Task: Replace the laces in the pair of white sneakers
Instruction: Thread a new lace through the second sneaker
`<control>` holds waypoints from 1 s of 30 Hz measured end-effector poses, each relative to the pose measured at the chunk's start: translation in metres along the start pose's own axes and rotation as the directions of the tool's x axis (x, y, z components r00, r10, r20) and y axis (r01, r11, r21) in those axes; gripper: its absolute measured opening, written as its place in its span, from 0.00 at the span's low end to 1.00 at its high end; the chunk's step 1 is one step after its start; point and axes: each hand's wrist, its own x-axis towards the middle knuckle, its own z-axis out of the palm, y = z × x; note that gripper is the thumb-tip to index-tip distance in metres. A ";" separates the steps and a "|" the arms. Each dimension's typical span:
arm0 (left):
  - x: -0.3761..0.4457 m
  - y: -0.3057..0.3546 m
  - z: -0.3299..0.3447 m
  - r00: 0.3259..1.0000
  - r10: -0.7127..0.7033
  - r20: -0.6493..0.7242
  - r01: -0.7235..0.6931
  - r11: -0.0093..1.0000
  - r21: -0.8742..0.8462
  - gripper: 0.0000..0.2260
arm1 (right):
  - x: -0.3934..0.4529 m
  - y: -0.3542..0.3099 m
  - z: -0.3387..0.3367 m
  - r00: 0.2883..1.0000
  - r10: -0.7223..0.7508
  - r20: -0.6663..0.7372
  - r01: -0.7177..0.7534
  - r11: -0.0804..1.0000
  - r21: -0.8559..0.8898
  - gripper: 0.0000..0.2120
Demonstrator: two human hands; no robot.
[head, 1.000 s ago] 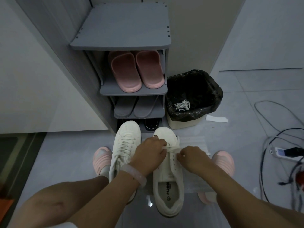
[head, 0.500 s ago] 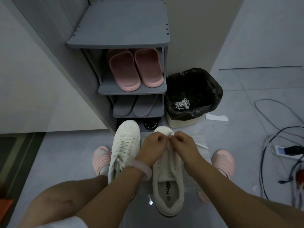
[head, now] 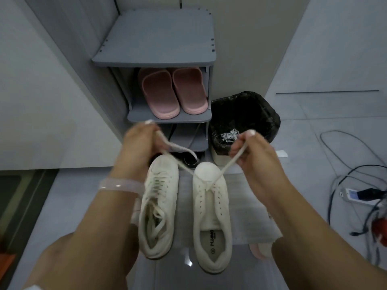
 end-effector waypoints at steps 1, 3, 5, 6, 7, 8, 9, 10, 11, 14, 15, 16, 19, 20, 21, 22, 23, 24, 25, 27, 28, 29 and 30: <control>0.006 0.004 -0.018 0.987 0.112 -0.117 -0.075 0.957 0.281 0.10 | 0.003 -0.007 -0.004 1.000 -0.001 -0.022 0.003 0.996 0.091 0.13; 0.015 0.005 -0.053 0.971 0.212 -0.111 -0.074 0.705 0.705 0.07 | 0.006 -0.019 -0.009 0.999 -0.007 -0.048 0.018 0.973 0.229 0.13; 0.014 0.000 -0.075 1.000 0.009 0.021 -0.023 0.522 0.852 0.06 | 0.008 -0.029 -0.013 0.999 -0.024 -0.045 0.037 0.948 0.316 0.13; 0.010 -0.001 -0.078 0.986 -0.152 0.065 0.016 0.482 0.876 0.06 | 0.008 -0.035 -0.015 0.998 -0.044 -0.040 0.055 0.940 0.336 0.14; 0.006 -0.003 -0.078 0.950 -0.297 0.095 0.052 0.450 0.892 0.07 | 0.008 -0.039 -0.016 0.997 -0.068 -0.037 0.076 0.939 0.336 0.15; 0.001 -0.005 -0.076 0.913 -0.391 0.120 0.052 0.403 0.914 0.10 | 0.008 -0.043 -0.015 0.995 -0.096 -0.033 0.101 0.946 0.308 0.15; 0.000 -0.007 -0.072 0.896 -0.414 0.163 -0.031 0.308 0.951 0.12 | 0.007 -0.045 -0.014 0.992 -0.122 -0.025 0.125 0.959 0.253 0.16; 0.000 -0.011 -0.066 0.904 -0.372 0.213 -0.158 0.173 0.972 0.15 | 0.004 -0.046 -0.011 0.991 -0.137 -0.003 0.136 0.975 0.177 0.17; -0.001 -0.014 -0.057 0.921 -0.280 0.271 -0.265 0.058 0.962 0.16 | 0.001 -0.045 -0.007 0.991 -0.131 0.036 0.127 0.987 0.094 0.17; -0.021 -0.013 -0.014 0.860 0.043 0.509 -0.491 0.341 0.801 0.16 | -0.013 -0.031 0.010 0.977 -0.043 0.211 0.058 0.996 -0.064 0.15; -0.030 -0.014 0.002 0.807 0.078 0.586 -0.519 0.566 0.640 0.15 | -0.018 -0.025 0.016 0.965 -0.024 0.260 0.052 0.994 -0.100 0.15; -0.041 -0.013 0.019 0.757 0.057 0.651 -0.455 0.760 0.463 0.14 | -0.022 -0.020 0.022 0.959 -0.017 0.282 0.061 0.987 -0.149 0.14; -0.056 -0.022 0.042 0.694 -0.024 0.720 -0.176 0.963 0.202 0.09 | -0.022 -0.018 0.027 0.973 -0.018 0.231 0.031 0.998 -0.054 0.13; -0.055 -0.024 0.041 0.695 -0.030 0.718 -0.205 0.949 0.238 0.07 | -0.017 -0.023 0.022 0.982 -0.010 0.191 -0.005 0.997 0.078 0.12; -0.050 -0.026 0.036 0.709 -0.033 0.704 -0.248 0.924 0.293 0.08 | -0.011 -0.030 0.015 0.991 0.005 0.134 -0.033 0.978 0.207 0.11; -0.043 -0.028 0.030 0.743 -0.032 0.668 -0.268 0.901 0.342 0.10 | -0.005 -0.038 0.006 0.998 0.030 0.063 -0.048 0.948 0.315 0.11; -0.036 -0.028 0.024 0.785 -0.034 0.619 -0.261 0.887 0.380 0.11 | 0.002 -0.045 -0.003 0.998 0.058 -0.012 -0.048 0.917 0.395 0.12; -0.030 -0.027 0.017 0.825 -0.035 0.564 -0.247 0.875 0.416 0.11 | 0.007 -0.052 -0.013 0.994 0.079 -0.078 -0.036 0.892 0.451 0.12; -0.023 -0.026 0.009 0.858 -0.030 0.512 -0.244 0.853 0.461 0.12 | 0.011 -0.058 -0.020 0.988 0.088 -0.124 -0.018 0.878 0.479 0.13; -0.012 -0.027 -0.003 0.905 -0.041 0.424 -0.227 0.795 0.563 0.12 | 0.014 -0.067 -0.033 0.981 0.070 -0.183 0.023 0.887 0.462 0.14; -0.009 -0.028 -0.006 0.921 -0.050 0.386 -0.211 0.770 0.602 0.12 | 0.013 -0.069 -0.037 0.979 0.059 -0.194 0.034 0.896 0.443 0.14; -0.008 -0.029 -0.009 0.931 -0.054 0.362 -0.204 0.745 0.635 0.12 | 0.012 -0.069 -0.040 0.980 0.061 -0.189 0.029 0.898 0.440 0.16; -0.007 -0.029 -0.010 0.938 -0.053 0.342 -0.200 0.724 0.660 0.12 | 0.010 -0.068 -0.042 0.982 0.075 -0.174 0.011 0.894 0.449 0.17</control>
